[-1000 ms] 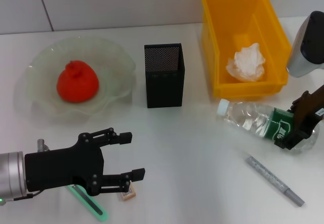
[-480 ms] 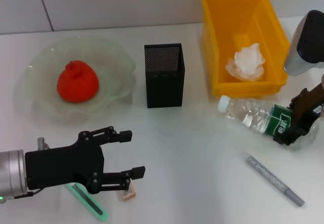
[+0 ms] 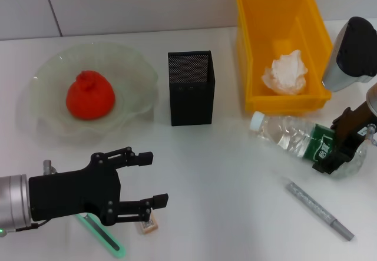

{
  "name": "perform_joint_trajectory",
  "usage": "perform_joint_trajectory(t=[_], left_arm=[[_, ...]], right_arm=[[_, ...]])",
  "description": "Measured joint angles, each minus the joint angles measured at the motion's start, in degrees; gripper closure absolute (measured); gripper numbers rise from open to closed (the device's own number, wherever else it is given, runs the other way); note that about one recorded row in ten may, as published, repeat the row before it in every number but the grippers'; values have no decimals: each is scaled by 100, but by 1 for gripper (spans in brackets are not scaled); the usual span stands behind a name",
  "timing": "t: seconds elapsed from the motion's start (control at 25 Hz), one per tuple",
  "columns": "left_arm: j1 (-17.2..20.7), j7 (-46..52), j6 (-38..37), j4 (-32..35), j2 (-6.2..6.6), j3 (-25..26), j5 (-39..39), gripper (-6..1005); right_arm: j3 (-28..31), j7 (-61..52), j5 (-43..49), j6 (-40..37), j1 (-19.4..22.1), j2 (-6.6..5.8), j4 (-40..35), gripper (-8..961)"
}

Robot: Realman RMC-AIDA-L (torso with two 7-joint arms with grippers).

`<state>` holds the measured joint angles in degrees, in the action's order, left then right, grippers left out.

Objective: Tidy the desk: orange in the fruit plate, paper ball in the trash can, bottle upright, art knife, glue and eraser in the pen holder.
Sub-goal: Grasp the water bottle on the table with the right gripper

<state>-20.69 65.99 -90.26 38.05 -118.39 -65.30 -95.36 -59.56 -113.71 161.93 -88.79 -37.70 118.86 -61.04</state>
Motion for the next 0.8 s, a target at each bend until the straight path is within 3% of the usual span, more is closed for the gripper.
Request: perform_joint_trajectory(t=[0.52,0.8], left_arm=[[13,1,-11,0,0,0,0,158],[13,1,-10,0,0,0,0,158]], right_arm=[[35,-16,-117,-292,79,25,-142,184],[-6,-18,-580,-437,519,41,-805,187]])
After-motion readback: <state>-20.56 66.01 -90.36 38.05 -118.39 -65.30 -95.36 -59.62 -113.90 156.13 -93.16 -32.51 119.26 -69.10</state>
